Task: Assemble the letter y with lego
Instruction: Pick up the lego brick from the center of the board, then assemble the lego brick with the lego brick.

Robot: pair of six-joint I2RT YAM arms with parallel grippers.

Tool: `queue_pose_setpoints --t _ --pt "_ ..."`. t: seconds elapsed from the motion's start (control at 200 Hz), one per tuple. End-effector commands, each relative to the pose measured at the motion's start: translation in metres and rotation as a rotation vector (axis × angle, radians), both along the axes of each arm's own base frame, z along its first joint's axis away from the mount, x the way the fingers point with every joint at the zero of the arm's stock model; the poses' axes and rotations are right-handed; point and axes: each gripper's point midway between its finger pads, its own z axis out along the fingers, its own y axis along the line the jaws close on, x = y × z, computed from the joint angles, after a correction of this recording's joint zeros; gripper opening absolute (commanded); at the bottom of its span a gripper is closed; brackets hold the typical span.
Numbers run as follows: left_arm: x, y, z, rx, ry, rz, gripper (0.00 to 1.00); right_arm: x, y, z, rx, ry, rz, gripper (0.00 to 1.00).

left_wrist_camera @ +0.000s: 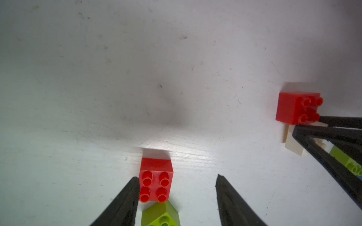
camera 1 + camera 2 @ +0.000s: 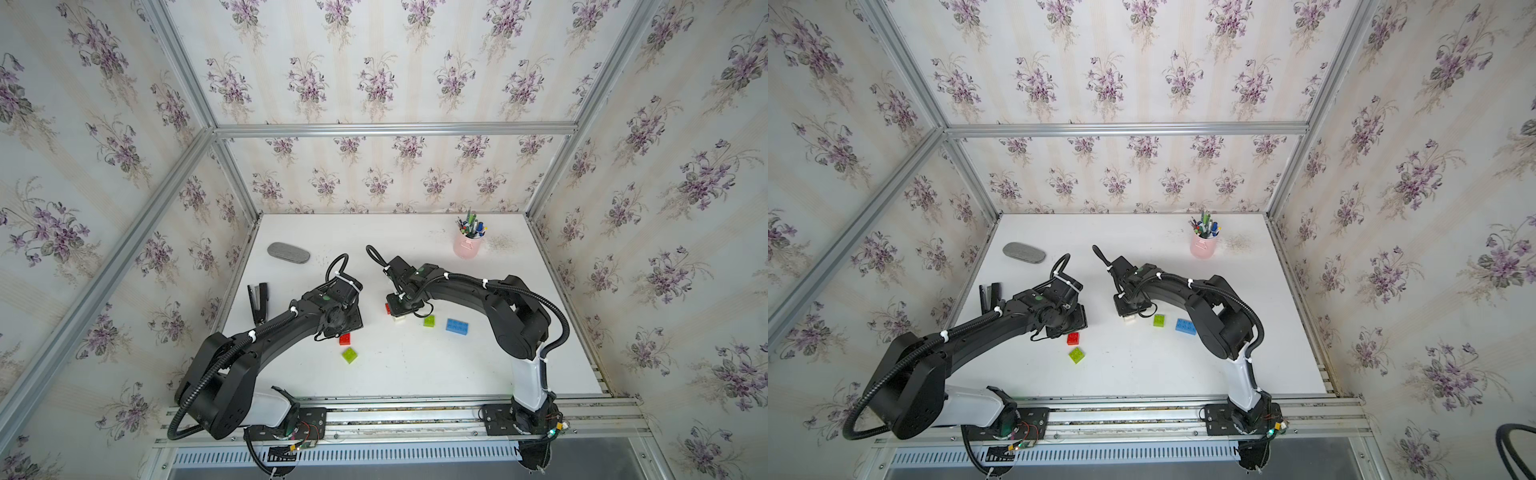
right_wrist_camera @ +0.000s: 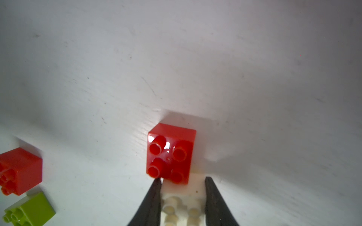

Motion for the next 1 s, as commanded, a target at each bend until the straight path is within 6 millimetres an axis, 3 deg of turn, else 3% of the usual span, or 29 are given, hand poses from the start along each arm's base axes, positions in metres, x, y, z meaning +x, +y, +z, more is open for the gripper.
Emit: queue_pose_setpoints --t 0.0,0.35,0.48,0.6,0.994 --pt "0.001 0.001 0.000 0.001 -0.003 0.020 0.64 0.012 -0.008 0.000 -0.022 -0.034 -0.036 0.28" --pt "0.002 0.000 0.001 -0.007 -0.011 0.012 0.64 0.017 -0.007 0.025 -0.010 -0.072 0.012 0.27" --pt "0.003 -0.011 0.005 -0.060 -0.036 -0.041 0.64 0.018 -0.004 0.033 -0.013 -0.084 0.074 0.27" --pt "0.002 -0.019 0.009 -0.111 -0.059 -0.086 0.64 0.016 -0.001 0.032 -0.034 -0.075 0.171 0.27" --pt "-0.006 -0.020 0.002 -0.130 -0.040 -0.094 0.64 0.021 0.007 0.031 -0.058 -0.076 0.325 0.28"
